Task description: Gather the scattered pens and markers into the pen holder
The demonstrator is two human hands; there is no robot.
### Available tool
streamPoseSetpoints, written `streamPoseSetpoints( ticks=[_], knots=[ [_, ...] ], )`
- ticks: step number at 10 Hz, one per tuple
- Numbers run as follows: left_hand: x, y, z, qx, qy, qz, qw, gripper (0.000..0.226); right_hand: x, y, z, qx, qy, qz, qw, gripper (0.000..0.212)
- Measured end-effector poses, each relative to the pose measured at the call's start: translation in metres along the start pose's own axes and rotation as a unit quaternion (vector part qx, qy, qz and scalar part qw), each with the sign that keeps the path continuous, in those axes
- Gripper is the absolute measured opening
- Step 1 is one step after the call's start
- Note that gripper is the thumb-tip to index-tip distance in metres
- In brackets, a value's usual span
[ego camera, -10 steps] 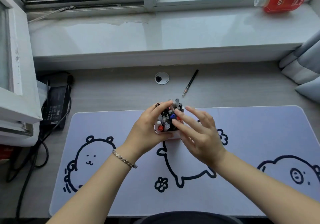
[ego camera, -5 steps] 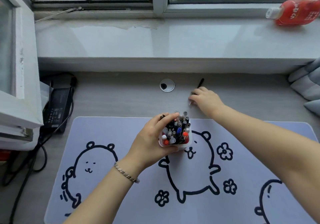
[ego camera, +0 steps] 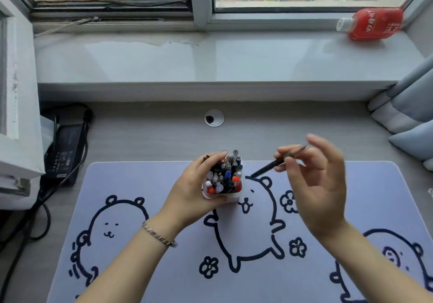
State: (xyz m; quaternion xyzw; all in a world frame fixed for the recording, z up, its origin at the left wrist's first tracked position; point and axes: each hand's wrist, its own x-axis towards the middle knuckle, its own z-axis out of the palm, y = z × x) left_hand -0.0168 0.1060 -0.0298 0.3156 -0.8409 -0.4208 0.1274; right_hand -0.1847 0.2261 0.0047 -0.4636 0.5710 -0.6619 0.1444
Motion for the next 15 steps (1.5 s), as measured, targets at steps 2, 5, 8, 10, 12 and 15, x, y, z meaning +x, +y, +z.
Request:
streamPoseSetpoints(
  ticks=[2,5,8,10,12,15],
  knots=[
    [-0.002,0.000,0.003,-0.016,-0.006,-0.013,1.000,0.085,-0.026,0.032,0.035,-0.072,-0.044,0.027,0.996,0.033],
    [-0.004,-0.004,0.024,-0.104,0.056,-0.108,0.987,0.118,-0.050,0.049,0.028,-0.273,-0.105,-0.043,0.955,0.026],
    [0.016,-0.014,-0.019,-0.146,0.104,-0.092,0.980,0.103,0.003,0.048,0.012,-0.318,-0.233,0.259,0.882,0.027],
    [0.057,-0.039,-0.083,-0.102,0.167,-0.094,0.976,0.090,0.022,0.067,0.017,-0.376,-0.281,0.284,0.836,0.025],
    [0.058,-0.079,-0.102,-0.069,0.111,-0.126,0.983,0.093,0.026,0.076,0.014,-0.410,-0.302,0.301,0.806,0.026],
    [0.042,-0.068,-0.112,-0.051,0.092,-0.148,0.983,0.116,0.039,0.069,0.008,-0.440,-0.320,0.303,0.782,0.030]
  ],
)
